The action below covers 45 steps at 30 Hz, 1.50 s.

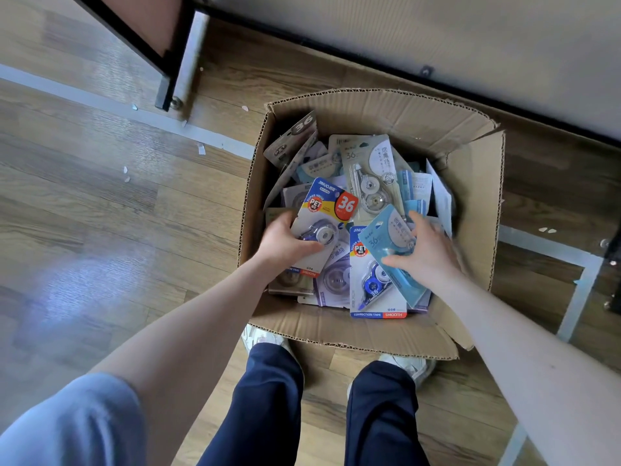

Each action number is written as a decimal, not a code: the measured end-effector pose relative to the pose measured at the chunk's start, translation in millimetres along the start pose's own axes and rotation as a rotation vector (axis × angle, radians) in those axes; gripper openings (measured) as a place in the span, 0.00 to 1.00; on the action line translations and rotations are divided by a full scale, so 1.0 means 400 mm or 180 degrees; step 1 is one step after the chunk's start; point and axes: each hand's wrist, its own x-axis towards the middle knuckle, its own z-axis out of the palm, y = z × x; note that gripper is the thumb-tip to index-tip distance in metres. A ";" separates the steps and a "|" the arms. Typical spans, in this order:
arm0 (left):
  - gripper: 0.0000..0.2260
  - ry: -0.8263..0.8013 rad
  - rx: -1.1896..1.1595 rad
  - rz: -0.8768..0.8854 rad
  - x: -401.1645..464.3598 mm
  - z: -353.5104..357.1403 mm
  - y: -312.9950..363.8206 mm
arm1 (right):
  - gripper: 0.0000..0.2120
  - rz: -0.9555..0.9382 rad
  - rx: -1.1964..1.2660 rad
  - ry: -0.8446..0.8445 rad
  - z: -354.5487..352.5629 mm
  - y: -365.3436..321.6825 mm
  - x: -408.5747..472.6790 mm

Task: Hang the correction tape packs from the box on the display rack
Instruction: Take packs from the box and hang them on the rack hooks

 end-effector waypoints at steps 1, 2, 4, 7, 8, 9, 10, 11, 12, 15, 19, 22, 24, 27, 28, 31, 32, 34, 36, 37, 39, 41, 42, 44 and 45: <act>0.21 -0.0050 -0.0006 0.0023 -0.002 -0.002 0.004 | 0.47 0.0015 0.0025 -0.0029 -0.003 -0.003 0.001; 0.21 -0.0103 -0.0017 0.0032 -0.004 -0.006 0.008 | 0.46 0.0012 0.0040 -0.0046 -0.006 -0.006 0.002; 0.20 -0.0190 -0.0068 0.0027 -0.006 -0.011 0.012 | 0.44 0.0006 0.0055 -0.0086 -0.008 -0.012 0.004; 0.19 -0.0250 -0.0104 -0.0021 -0.009 -0.018 0.010 | 0.45 0.0032 -0.0077 -0.0131 -0.009 -0.015 0.004; 0.19 -0.0279 -0.0128 -0.0042 -0.012 -0.020 0.008 | 0.45 0.0028 -0.0205 -0.0111 -0.009 -0.017 0.003; 0.19 -0.0303 -0.0163 -0.0065 -0.015 -0.021 0.007 | 0.46 0.0020 -0.0331 -0.0066 -0.009 -0.018 0.000; 0.20 -0.0309 -0.0203 -0.0084 -0.018 -0.023 0.007 | 0.45 0.0002 -0.0428 0.0017 -0.009 -0.020 -0.005; 0.20 -0.0312 -0.0240 -0.0098 -0.023 -0.026 0.008 | 0.43 -0.0003 -0.0460 0.0109 -0.007 -0.019 -0.007; 0.20 -0.0321 -0.0272 -0.0110 -0.029 -0.030 0.012 | 0.39 0.0001 -0.0426 0.0204 -0.009 -0.024 -0.014; 0.22 -0.0335 -0.0365 -0.0086 -0.046 -0.047 0.027 | 0.22 0.0045 -0.0016 0.0254 -0.019 -0.033 -0.031; 0.22 -0.0386 -0.0334 -0.0007 -0.076 -0.079 0.077 | 0.14 0.0001 0.0494 0.0029 -0.065 -0.048 -0.062; 0.20 -0.0364 -0.0301 0.0078 -0.103 -0.106 0.129 | 0.11 -0.0062 0.0778 0.0122 -0.117 -0.068 -0.092; 0.19 -0.0287 -0.0324 0.0148 -0.125 -0.124 0.160 | 0.12 -0.0035 0.0973 0.0268 -0.151 -0.084 -0.112; 0.18 -0.0287 -0.0299 0.0222 -0.165 -0.153 0.207 | 0.13 0.0032 0.1452 0.0457 -0.206 -0.111 -0.141; 0.20 -0.0311 -0.0304 0.0249 -0.179 -0.161 0.223 | 0.12 -0.0004 0.1552 0.0509 -0.226 -0.121 -0.152; 0.21 -0.0279 -0.0424 0.0276 -0.229 -0.187 0.279 | 0.11 -0.0152 0.1752 0.0622 -0.292 -0.162 -0.192; 0.20 -0.0275 -0.0474 0.0299 -0.247 -0.196 0.298 | 0.11 -0.0179 0.1845 0.0649 -0.314 -0.177 -0.208; 0.16 -0.0290 -0.0554 0.0380 -0.289 -0.215 0.339 | 0.10 -0.0228 0.1988 0.0713 -0.360 -0.207 -0.242; 0.15 -0.0326 -0.0650 0.0456 -0.330 -0.236 0.378 | 0.10 -0.0298 0.2026 0.0768 -0.403 -0.234 -0.276; 0.15 -0.0344 -0.0710 0.0494 -0.352 -0.247 0.398 | 0.10 -0.0336 0.2058 0.0811 -0.424 -0.248 -0.292; 0.15 -0.0390 -0.0811 0.0598 -0.395 -0.271 0.435 | 0.09 -0.0433 0.2131 0.0902 -0.468 -0.276 -0.327; 0.15 -0.0370 -0.0880 0.0726 -0.440 -0.294 0.470 | 0.10 -0.0518 0.2181 0.0941 -0.512 -0.307 -0.363; 0.15 -0.0346 -0.0907 0.0787 -0.463 -0.306 0.487 | 0.10 -0.0566 0.2216 0.0955 -0.534 -0.322 -0.381; 0.15 -0.0303 -0.0953 0.0879 -0.504 -0.331 0.519 | 0.09 -0.0684 0.2275 0.0992 -0.581 -0.353 -0.422; 0.16 -0.0292 -0.0989 0.0916 -0.523 -0.343 0.534 | 0.09 -0.0727 0.2271 0.1012 -0.605 -0.370 -0.443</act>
